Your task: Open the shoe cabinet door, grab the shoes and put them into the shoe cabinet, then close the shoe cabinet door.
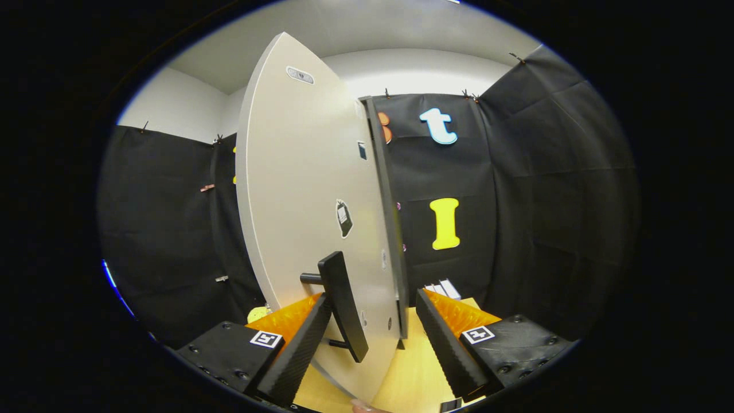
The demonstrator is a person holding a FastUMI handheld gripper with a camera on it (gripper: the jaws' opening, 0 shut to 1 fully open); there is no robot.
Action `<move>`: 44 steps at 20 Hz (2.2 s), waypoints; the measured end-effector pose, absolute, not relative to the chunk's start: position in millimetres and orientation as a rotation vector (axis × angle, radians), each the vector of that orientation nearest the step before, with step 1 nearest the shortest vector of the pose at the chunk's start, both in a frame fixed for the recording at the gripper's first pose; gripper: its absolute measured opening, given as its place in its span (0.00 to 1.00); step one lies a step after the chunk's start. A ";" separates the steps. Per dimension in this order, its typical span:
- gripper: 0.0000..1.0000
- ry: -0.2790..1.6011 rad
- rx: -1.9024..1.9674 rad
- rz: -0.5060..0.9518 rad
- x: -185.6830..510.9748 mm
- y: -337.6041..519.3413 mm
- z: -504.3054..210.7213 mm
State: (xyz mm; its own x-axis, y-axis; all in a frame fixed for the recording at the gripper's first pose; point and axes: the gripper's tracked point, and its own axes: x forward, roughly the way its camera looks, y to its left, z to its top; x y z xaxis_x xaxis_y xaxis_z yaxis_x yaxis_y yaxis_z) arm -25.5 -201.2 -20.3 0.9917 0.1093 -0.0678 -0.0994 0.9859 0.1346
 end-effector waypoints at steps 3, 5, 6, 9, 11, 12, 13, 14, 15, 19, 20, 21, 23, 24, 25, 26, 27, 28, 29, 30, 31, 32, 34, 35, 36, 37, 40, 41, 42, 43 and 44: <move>0.98 0.083 0.146 0.127 -16.6 -172.7 -23.1; 0.98 0.085 0.160 0.129 -9.2 -154.1 -24.9; 0.98 0.085 0.166 0.129 -5.5 -144.0 -25.4; 0.98 0.082 0.172 0.120 6.8 -114.0 -27.4; 0.98 0.077 0.172 0.115 18.3 -93.6 -29.0; 0.98 0.073 0.168 0.112 24.7 -82.9 -29.9; 0.98 0.071 0.162 0.108 30.8 -72.3 -30.2; 0.98 0.071 0.155 0.105 37.2 -62.0 -31.9; 0.98 0.072 0.149 0.101 44.3 -52.3 -33.2; 0.98 0.069 0.136 0.124 78.2 -9.0 -36.4; 0.98 0.070 0.134 0.126 88.2 -0.2 -37.2; 0.98 0.071 0.132 0.131 96.9 7.9 -38.3; 1.00 0.067 0.130 0.139 116.8 23.2 -38.5; 1.00 0.068 0.126 0.140 125.3 29.0 -39.4; 1.00 0.063 0.125 0.141 134.1 33.8 -39.0; 1.00 0.055 0.125 0.144 138.6 40.4 -37.0; 0.99 0.048 0.122 0.142 144.1 43.4 -35.6; 0.98 0.047 0.121 0.140 148.7 45.9 -36.3; 0.98 0.045 0.120 0.137 152.9 47.9 -36.7; 0.98 0.041 0.118 0.134 156.6 47.8 -35.7; 0.98 0.037 0.117 0.130 160.9 49.6 -36.0; 0.98 0.034 0.113 0.127 162.0 50.8 -35.8; 0.98 0.027 0.100 0.120 169.6 52.6 -36.6; 0.98 0.023 0.090 0.113 174.4 52.5 -36.9; 0.98 0.019 0.081 0.108 180.9 53.4 -37.2; 0.99 0.013 0.071 0.099 186.7 54.0 -36.3; 0.99 0.005 0.044 0.080 200.9 58.3 -36.4; 0.99 0.004 0.040 0.074 205.3 60.4 -37.5; 1.00 0.000 0.037 0.069 210.2 61.9 -37.9; 1.00 -0.002 0.036 0.064 214.9 62.2 -37.8; 1.00 -0.003 0.036 0.055 220.6 60.9 -39.5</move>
